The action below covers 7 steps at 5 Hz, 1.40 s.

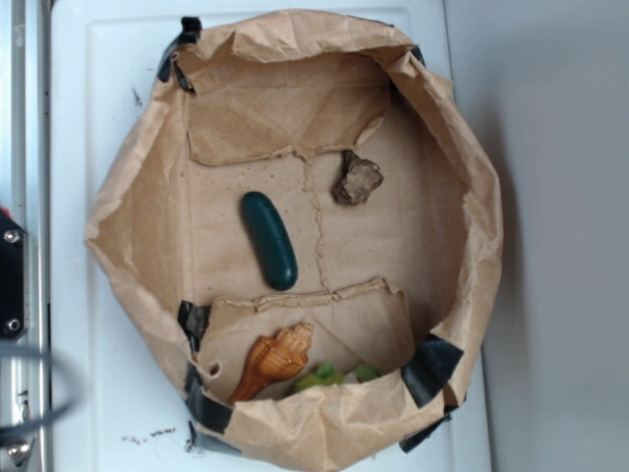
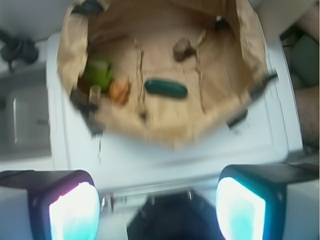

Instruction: Grab the plastic pickle.

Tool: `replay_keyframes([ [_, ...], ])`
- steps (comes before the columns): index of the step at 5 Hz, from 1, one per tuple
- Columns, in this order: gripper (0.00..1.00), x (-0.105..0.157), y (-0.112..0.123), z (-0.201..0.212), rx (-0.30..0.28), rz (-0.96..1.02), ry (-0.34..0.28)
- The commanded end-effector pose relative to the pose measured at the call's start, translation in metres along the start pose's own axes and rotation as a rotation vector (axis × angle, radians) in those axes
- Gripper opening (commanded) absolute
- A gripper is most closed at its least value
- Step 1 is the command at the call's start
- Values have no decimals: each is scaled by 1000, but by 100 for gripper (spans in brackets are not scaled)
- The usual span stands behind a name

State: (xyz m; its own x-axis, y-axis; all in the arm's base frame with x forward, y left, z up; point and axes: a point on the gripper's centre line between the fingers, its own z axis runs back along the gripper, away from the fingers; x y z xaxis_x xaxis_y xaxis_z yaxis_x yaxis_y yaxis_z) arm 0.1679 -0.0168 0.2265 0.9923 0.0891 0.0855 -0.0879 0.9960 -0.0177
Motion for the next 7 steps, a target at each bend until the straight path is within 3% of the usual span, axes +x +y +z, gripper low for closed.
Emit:
replay_keyframes([
  [1,100,80,3,-7,40,6,-59],
  [2,100,92,20,-12,27,208,-117],
  [3,100,85,33,-24,1,462,-167],
  [4,100,75,36,-47,12,715,-144],
  [6,100,75,36,-47,12,715,-144],
  [7,100,84,42,-81,-33,771,-170],
])
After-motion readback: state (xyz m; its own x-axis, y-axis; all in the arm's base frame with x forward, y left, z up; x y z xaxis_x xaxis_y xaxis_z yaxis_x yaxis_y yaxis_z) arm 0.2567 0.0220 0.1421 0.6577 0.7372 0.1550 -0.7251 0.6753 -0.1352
